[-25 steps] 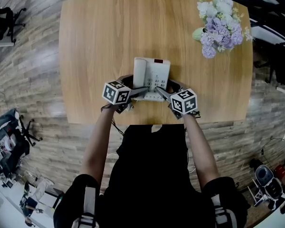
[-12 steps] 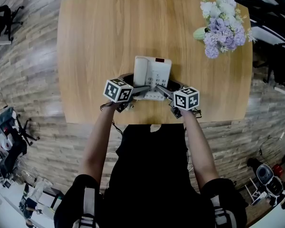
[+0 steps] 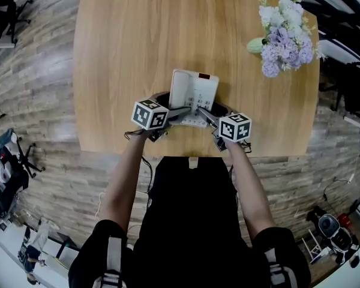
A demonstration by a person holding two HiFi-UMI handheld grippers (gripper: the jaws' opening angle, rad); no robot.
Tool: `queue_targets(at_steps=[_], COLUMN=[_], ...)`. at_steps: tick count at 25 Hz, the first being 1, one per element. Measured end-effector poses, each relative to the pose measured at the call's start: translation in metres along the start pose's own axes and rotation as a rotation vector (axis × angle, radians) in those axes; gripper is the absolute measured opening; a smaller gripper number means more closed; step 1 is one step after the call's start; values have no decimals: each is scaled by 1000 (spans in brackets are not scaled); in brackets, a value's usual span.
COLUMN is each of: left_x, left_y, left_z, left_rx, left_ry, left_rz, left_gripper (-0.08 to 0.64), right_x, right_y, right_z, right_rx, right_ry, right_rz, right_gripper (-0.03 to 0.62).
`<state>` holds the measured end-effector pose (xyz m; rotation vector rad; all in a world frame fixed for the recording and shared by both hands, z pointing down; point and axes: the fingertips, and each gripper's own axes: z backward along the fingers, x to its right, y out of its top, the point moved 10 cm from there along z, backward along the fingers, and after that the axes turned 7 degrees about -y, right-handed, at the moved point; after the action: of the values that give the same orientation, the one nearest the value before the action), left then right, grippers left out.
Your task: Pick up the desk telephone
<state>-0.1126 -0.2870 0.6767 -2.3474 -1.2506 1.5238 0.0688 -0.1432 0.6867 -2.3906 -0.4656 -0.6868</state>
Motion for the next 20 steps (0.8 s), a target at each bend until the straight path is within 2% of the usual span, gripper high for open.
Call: queue_targets(at_steps=[4,10,17,20], left_x=[1,2,5,9], left_y=[-2,-2,-13,-17], left_z=[1,1,8,9], left_rx=[19,35,88,99], left_ry=[10,24,42,61], left_rz=[13,21,80,83], left_gripper=[405,403,403,403], right_x=[-1,0,-5,-4], right_y=[-1,2,12,15], right_z=[1,1,1,1], right_rx=[21,2,-20,-35], right_ry=[-13,-2,5,18], right_rz=[-16,-14,68,100], right_gripper=[267,264,261,261])
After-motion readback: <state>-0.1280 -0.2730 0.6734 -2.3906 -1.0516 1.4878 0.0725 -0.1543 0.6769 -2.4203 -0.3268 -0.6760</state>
